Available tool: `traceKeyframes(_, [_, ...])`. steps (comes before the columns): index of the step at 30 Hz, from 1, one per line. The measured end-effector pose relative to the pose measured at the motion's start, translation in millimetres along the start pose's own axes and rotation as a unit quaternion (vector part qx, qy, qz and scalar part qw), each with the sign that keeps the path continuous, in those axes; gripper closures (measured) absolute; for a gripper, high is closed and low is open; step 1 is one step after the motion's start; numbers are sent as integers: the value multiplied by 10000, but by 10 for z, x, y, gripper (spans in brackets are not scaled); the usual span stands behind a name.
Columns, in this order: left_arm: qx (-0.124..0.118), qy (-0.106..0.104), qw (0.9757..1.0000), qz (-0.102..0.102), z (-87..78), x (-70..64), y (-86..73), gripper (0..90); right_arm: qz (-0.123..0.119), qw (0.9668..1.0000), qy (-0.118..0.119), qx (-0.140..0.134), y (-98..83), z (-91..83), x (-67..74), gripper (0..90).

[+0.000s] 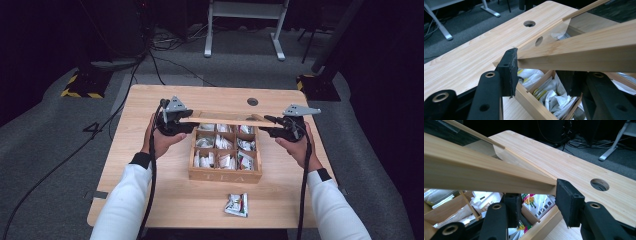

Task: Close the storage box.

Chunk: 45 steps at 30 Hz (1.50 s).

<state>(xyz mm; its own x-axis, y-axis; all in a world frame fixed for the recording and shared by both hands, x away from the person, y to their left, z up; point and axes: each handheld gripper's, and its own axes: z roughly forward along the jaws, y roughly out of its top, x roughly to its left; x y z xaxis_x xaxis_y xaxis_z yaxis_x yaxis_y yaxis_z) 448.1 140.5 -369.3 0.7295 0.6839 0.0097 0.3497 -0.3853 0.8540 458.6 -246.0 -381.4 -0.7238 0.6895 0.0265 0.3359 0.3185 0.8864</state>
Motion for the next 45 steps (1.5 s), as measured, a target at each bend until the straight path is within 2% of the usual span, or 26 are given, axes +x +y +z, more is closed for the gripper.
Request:
traceKeyframes(11, [77,-68,9999,50,-69,-64,-61,514,-100,9999,24,78,-41,-73,78,569])
traceKeyframes(19, [147,-30,9998,102,-93,-149,-130,489,-271,9994,-78,189,-102,-123,133,562])
traceKeyframes(28, [179,-42,9998,47,-133,-197,-233,450,-359,9992,-26,187,-179,-189,206,550])
traceKeyframes(33, [210,12,9996,174,-170,-244,-292,447,-440,9988,-2,217,-224,-236,253,548])
traceKeyframes(42, [212,2,9995,237,-230,-293,-383,442,-484,9986,141,165,-288,-345,373,531])
traceKeyframes(45, [172,-6,9997,195,-255,-299,-417,440,-498,9985,174,162,-310,-367,407,526])
